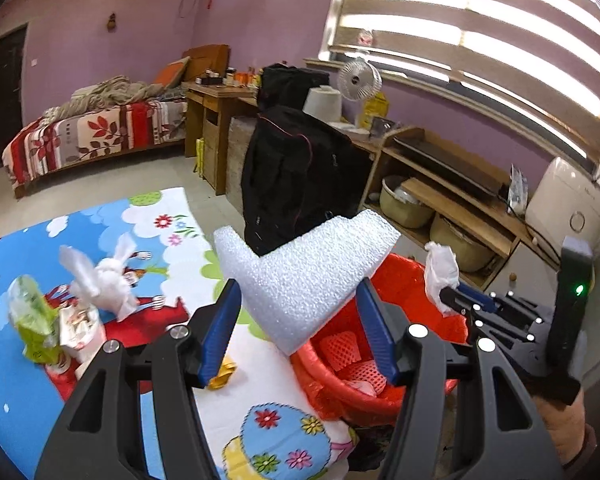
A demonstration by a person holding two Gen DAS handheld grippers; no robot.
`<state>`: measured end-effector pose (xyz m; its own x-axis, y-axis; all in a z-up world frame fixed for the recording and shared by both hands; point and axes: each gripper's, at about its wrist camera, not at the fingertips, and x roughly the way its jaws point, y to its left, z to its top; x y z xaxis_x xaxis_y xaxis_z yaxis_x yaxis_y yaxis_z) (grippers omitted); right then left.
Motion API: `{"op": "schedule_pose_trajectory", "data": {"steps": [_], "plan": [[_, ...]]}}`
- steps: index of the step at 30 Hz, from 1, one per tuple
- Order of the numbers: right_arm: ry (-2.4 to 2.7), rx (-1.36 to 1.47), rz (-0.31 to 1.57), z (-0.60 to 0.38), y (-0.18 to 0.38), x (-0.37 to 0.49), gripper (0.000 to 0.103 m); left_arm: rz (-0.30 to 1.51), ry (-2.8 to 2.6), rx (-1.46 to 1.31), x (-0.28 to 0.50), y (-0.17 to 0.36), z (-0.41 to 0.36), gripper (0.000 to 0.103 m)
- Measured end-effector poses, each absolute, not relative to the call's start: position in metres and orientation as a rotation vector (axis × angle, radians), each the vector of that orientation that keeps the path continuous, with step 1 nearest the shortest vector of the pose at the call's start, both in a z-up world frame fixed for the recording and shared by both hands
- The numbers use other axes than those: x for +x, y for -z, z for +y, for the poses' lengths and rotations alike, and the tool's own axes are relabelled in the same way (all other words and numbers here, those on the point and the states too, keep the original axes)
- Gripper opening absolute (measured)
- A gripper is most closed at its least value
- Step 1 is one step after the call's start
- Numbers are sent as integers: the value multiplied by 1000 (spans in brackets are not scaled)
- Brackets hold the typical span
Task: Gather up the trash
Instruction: 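Carry the white foam block over the red bin with the left gripper while the right holds the tissue there, then open both grippers over the red bin to drop the foam block and tissue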
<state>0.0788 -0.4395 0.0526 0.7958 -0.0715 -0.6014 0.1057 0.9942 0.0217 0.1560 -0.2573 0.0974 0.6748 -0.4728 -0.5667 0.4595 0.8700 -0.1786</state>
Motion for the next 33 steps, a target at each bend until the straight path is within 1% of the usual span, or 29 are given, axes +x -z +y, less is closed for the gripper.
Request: {"op": "schedule_pose_trajectory", "data": {"steps": [11, 24, 26, 27, 28, 30, 31, 33], "plan": [[122, 83, 638, -460, -55, 78, 21, 690, 590, 62, 171, -78, -312, 58], [128, 95, 628, -473, -59, 77, 22, 695, 620, 75, 173, -75, -329, 59], [130, 94, 631, -474, -59, 76, 23, 696, 640, 70, 173, -74, -330, 68], [131, 92, 633, -474, -59, 77, 24, 694, 646, 66, 173, -74, -330, 77], [132, 89, 635, -475, -58, 77, 24, 693, 646, 65, 173, -74, -331, 79], [133, 85, 637, -474, -57, 77, 33, 697, 652, 62, 173, -73, -331, 79], [135, 84, 638, -474, -57, 77, 35, 699, 648, 61, 174, -72, -330, 79], [137, 85, 639, -474, -56, 77, 49, 702, 642, 58, 173, -71, -328, 79]]}}
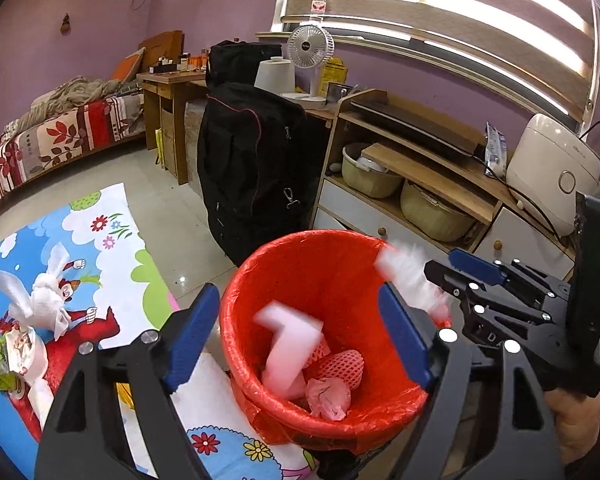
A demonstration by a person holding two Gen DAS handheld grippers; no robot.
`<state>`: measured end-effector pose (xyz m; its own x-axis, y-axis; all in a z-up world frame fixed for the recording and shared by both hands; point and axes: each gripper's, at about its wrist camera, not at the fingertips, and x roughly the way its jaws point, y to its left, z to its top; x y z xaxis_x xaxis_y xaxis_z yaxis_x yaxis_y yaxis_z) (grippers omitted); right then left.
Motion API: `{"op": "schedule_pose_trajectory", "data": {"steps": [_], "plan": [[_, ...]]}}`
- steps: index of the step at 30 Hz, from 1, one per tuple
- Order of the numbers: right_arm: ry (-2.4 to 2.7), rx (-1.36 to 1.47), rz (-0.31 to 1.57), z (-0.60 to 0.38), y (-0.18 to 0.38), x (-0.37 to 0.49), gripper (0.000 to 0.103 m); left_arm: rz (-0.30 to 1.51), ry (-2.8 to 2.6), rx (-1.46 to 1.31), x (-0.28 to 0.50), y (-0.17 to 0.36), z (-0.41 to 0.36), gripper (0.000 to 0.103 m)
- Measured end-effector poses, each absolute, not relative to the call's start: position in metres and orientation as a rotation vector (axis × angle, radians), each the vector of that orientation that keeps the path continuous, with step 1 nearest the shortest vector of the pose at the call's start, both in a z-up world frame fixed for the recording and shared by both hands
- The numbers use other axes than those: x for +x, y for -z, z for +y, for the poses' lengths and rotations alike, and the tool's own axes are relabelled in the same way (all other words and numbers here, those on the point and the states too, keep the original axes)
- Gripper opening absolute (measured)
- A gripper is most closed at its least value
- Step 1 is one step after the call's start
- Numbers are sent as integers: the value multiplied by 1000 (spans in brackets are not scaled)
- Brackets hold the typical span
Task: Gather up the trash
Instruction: 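Open both grippers over the red bin to drop the foam block and tissue, then move both grippers back to the remaining trash on the bedspread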
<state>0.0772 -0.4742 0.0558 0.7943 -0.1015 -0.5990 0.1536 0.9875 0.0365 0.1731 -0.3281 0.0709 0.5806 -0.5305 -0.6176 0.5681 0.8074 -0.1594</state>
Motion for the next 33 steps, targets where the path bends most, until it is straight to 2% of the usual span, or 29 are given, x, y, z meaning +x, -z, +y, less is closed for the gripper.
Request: {"op": "schedule_pose_trajectory", "data": {"steps": [5, 9, 15, 33], "plan": [[138, 94, 631, -473, -54, 74, 52, 691, 598, 64, 165, -66, -315, 79], [127, 93, 608, -465, -58, 72, 67, 682, 556, 66, 159, -60, -298, 78], [88, 85, 586, -444, -63, 72, 76, 671, 486, 39, 160, -55, -262, 78], [-41, 49, 597, -384, -60, 87, 81, 658, 229, -119, 178, -46, -136, 78]]}}
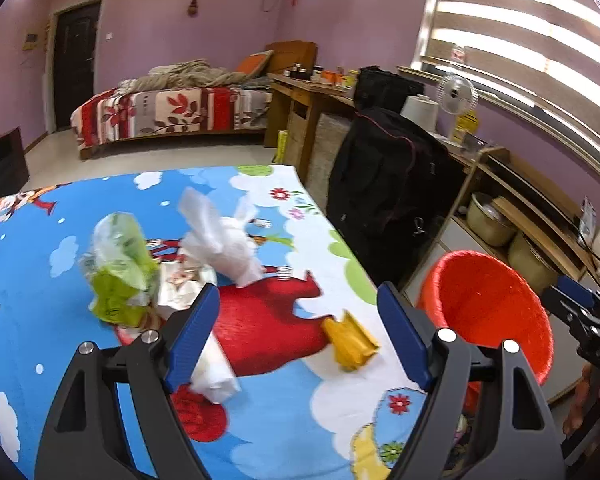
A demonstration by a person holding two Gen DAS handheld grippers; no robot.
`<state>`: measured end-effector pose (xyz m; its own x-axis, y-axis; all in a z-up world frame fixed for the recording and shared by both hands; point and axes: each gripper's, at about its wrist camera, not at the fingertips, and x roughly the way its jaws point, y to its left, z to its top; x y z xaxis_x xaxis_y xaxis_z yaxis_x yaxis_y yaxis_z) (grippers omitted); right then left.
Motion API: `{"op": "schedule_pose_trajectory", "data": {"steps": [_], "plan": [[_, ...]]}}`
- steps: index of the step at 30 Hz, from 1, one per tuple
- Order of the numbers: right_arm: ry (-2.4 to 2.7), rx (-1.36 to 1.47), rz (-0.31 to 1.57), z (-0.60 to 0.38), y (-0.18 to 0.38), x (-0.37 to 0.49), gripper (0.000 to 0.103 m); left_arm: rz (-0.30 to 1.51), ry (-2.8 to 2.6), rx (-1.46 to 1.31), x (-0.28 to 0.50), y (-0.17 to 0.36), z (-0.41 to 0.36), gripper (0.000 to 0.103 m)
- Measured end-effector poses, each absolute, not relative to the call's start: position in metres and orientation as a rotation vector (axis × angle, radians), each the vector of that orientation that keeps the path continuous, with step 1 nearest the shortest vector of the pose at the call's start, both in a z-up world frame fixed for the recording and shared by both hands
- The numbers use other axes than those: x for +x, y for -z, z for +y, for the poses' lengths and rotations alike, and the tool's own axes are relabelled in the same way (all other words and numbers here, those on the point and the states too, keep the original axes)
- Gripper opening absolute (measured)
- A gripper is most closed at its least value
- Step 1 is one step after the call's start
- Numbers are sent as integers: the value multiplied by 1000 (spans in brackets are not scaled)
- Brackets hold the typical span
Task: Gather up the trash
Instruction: 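Move both grippers back to the remaining trash on the bedspread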
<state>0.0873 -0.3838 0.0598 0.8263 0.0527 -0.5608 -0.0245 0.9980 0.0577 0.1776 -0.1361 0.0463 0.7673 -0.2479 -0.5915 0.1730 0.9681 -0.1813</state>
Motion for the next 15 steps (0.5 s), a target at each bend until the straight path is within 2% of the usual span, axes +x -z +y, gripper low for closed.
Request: {"op": "schedule_pose_trajectory", "data": {"steps": [11, 15], "plan": [[-112, 16, 612, -344, -54, 106, 81, 686, 103, -147, 203, -28, -84, 72], [-146, -1, 630, -325, -47, 115, 81, 720, 84, -146, 214, -14, -72, 66]]}}
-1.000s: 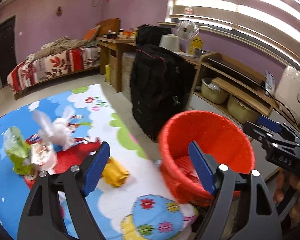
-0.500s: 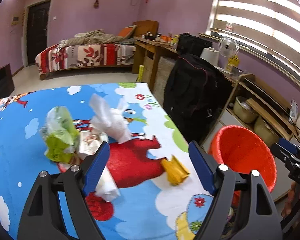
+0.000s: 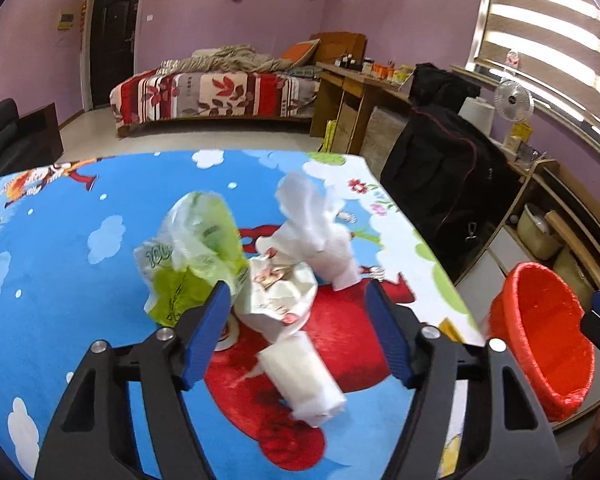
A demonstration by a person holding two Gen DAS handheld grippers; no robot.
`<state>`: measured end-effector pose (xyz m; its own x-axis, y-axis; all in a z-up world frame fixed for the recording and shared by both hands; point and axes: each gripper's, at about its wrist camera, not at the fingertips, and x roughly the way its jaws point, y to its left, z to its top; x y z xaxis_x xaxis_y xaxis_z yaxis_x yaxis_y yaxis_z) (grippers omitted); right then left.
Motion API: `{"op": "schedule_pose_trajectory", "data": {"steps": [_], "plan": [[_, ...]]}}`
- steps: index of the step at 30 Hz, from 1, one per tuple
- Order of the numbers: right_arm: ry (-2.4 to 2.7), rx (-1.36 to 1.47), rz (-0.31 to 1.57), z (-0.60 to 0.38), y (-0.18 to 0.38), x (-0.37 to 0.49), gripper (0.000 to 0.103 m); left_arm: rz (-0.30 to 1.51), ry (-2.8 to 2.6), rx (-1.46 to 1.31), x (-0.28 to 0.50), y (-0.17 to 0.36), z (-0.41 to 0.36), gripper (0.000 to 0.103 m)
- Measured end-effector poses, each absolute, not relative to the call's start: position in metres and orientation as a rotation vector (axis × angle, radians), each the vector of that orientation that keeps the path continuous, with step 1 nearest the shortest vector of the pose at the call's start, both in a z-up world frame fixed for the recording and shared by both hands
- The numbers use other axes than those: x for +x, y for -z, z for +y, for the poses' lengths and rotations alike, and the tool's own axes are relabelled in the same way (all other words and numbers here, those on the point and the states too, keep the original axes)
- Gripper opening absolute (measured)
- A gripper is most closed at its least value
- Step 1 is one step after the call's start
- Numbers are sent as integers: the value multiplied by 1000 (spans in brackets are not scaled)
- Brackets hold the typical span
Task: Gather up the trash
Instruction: 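Move both grippers back to the remaining trash on the bedspread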
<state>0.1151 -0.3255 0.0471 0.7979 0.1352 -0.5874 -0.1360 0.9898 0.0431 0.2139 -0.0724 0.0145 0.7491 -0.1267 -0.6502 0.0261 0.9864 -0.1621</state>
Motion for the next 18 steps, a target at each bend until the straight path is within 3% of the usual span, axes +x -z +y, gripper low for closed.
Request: {"op": "schedule_pose_trajectory", "data": {"steps": [18], "plan": [[-240, -50, 741, -265, -4, 153, 81, 894, 36, -120, 256, 35, -67, 68]]}}
